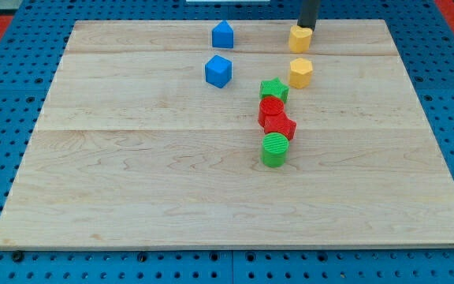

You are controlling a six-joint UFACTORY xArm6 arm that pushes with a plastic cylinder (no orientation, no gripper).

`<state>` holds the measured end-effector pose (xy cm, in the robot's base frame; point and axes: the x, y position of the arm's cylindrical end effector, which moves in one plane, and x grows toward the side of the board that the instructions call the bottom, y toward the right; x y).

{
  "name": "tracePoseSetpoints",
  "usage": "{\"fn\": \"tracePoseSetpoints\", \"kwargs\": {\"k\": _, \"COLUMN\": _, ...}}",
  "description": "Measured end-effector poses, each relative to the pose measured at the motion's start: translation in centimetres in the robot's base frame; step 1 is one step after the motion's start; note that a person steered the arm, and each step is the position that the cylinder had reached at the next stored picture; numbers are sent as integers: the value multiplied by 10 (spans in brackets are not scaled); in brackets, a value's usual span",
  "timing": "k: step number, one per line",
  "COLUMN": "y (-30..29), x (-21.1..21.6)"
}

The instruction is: Place the yellow heart diagonally top left to the yellow hexagon

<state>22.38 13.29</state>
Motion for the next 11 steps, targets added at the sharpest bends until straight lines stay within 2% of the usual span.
{"fn": "tracePoseSetpoints", "kwargs": {"k": 2, "y": 48, "x": -18}}
{"fn": "tracePoseSetpoints", "kwargs": {"k": 3, "y": 38, "x": 6}}
{"fn": "tracePoseSetpoints", "kwargs": {"k": 4, "y": -40, "x": 6}}
{"fn": "tracePoseSetpoints", "kwargs": {"k": 5, "y": -52, "x": 6}}
{"fn": "tracePoseSetpoints", "kwargs": {"k": 6, "y": 6, "x": -8}}
{"fn": "tracePoseSetpoints", "kwargs": {"k": 7, "y": 34, "x": -5}}
{"fn": "tracePoseSetpoints", "kwargs": {"k": 9, "y": -13, "x": 46}}
{"fn": "tracePoseSetpoints", "kwargs": {"k": 11, "y": -74, "x": 44}}
